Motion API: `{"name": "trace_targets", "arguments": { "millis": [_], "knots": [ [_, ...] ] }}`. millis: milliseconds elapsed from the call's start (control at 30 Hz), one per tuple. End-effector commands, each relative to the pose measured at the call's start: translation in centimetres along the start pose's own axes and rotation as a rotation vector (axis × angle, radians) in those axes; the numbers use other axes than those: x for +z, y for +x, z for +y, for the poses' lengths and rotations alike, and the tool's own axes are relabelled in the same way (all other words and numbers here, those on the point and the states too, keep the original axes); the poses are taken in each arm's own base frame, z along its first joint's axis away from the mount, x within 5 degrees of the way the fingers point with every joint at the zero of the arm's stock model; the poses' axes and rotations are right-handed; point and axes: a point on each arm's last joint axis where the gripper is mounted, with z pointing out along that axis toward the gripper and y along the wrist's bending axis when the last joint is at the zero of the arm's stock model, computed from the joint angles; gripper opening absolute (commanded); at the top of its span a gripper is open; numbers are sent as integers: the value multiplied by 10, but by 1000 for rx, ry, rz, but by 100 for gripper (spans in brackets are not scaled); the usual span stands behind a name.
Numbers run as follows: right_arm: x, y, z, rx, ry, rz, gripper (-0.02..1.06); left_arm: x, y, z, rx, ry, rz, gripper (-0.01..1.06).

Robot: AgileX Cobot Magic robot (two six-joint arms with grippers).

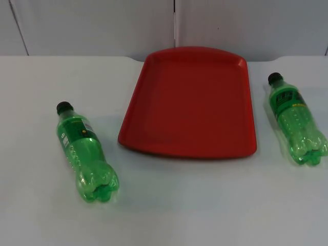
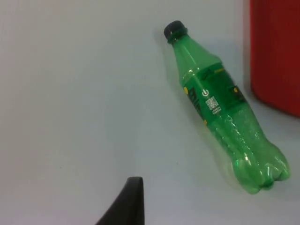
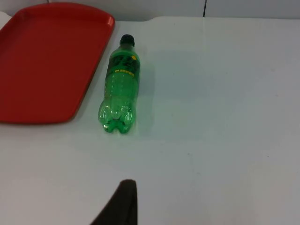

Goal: Place the bottle upright on the tray.

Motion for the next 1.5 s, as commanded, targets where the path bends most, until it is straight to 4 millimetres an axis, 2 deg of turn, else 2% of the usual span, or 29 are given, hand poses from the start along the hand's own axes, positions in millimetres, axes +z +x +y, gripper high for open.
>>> {"name": "trace_targets", "arguments": {
  "millis": [0,167,333,533,667,833,1200,1467],
  "knots": [
    [1,1,0,-7,7,-1,105,9,-7,1,-24,2,-18,105],
    [1,1,0,-7,7,-1,105,25,-18,2,-29,-7,6,105],
    [1,1,0,-7,7,-1,105,38,-47,-1,-23,-7,13,105],
    [1,1,0,-7,7,-1,105,54,-70,-3,-24,-5,50,105],
    [1,1,0,-7,7,-1,105,76,-89,-5,-42,0,130,105],
    [1,1,0,-7,7,-1,105,93,-104,-6,-55,4,172,105],
    [1,1,0,-7,7,-1,105,127,-120,-11,-197,6,251,105],
    [1,1,0,-7,7,-1,105,158,-109,-35,-271,-23,322,105]
  ]
}}
